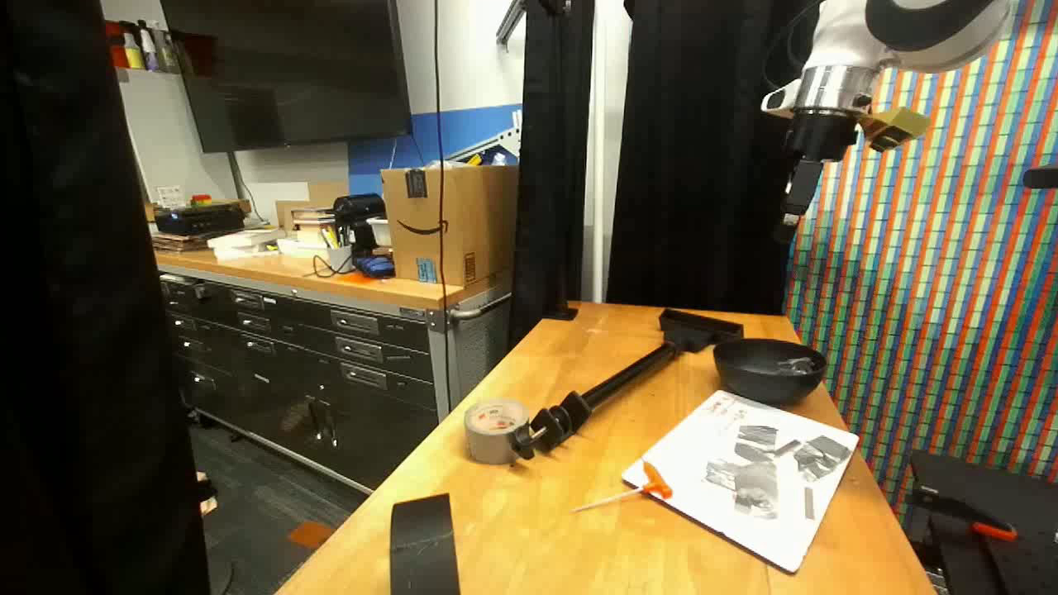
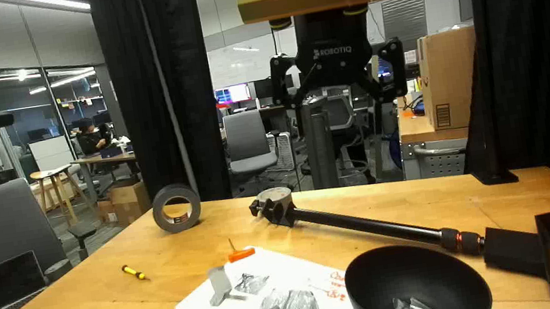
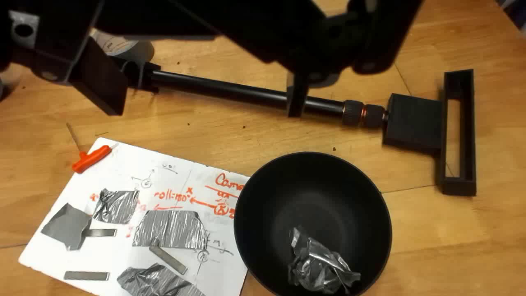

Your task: Put the orange object in the bowl

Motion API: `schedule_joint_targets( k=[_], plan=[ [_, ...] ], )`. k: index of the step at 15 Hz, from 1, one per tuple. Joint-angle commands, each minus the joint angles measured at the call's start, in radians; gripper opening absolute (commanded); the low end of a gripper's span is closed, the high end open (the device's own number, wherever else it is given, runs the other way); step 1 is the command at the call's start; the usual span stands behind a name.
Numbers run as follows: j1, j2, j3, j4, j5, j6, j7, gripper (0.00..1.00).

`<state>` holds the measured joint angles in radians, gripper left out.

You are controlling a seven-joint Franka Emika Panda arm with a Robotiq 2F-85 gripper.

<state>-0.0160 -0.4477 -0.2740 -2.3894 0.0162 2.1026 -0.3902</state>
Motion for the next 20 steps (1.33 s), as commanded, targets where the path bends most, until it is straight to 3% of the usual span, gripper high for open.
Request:
schedule_joint_targets(
  k=[1,11,15,20],
  plan=[
    [-0.021,0.002,0.019,0.006,0.010,-0.001,-0.008,1.00],
    [-0.024,0.000,0.023,0.018,0.006,-0.003,0.005,1.00],
    [-0.033,0.001,0.055,0.011,0.030,-0.064,0.128,1.00],
    [-0.011,0.018,0.163,0.013,0.075,-0.100,0.365,1.00]
  ],
)
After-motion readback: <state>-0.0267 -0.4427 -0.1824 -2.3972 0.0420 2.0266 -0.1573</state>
